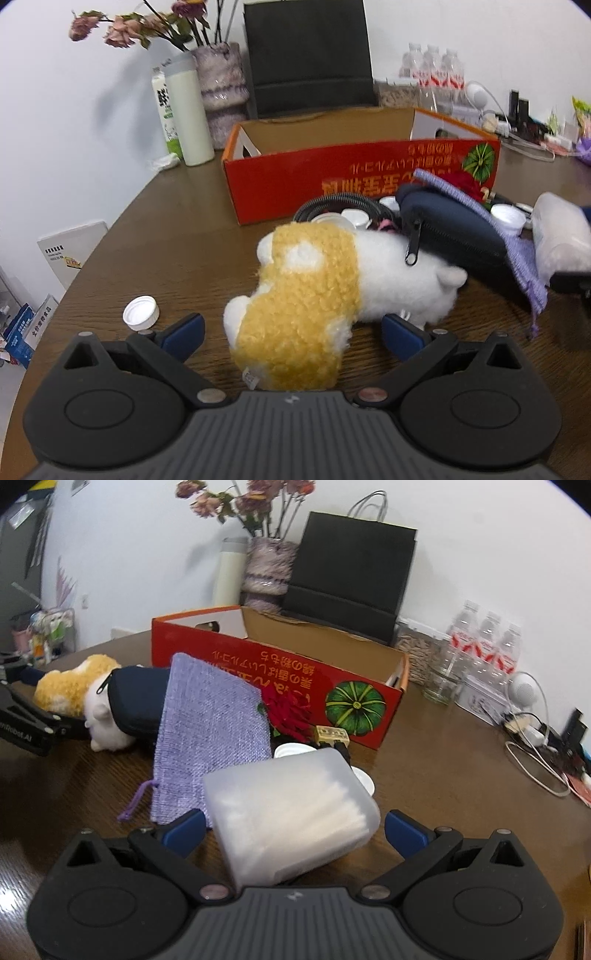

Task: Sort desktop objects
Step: 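Grasp the yellow-white plush toy with the left tool while the right grasps the clear plastic box, then lift and carry the plush toy and plastic box over the cardboard box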

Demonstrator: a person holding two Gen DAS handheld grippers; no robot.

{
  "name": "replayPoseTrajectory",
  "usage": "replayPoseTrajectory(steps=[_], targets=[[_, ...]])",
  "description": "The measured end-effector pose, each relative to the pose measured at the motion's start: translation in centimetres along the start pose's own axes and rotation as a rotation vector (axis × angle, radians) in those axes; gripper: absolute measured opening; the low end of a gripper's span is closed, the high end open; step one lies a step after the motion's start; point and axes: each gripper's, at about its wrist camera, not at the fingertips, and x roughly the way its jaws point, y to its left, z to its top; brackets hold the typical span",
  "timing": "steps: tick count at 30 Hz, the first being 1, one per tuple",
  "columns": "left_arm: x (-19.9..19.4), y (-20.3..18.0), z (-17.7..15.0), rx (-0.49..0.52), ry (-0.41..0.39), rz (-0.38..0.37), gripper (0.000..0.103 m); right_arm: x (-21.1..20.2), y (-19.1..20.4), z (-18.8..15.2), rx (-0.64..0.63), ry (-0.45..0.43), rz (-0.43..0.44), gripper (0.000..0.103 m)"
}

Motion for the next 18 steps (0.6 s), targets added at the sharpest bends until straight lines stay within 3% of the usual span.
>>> replayPoseTrajectory(steps=[11,14,16,18], targets=[[0.8,-0.3,0.7,0.056,-0.006,-0.040,0.103,1.7,-0.9,0.5,0.010,0.006,0.079,0.103],[0.7,-0.5,0.7,0.078,-0.018,-0.058,0.094,1.6,-1.0,0.3,0.021,0.004,0.092,0.097],[0.4,-0.8,0.7,0.091,-0.026,-0.078,0.079,1.3,-0.9,0.3,0.029,0.004,0.105,0.093],[0.2,-1.3,0.7,0.106,-0.032,-0.077,0.077,1.1,-0.8,0.2,0.027,0.004,0.098,0.092]])
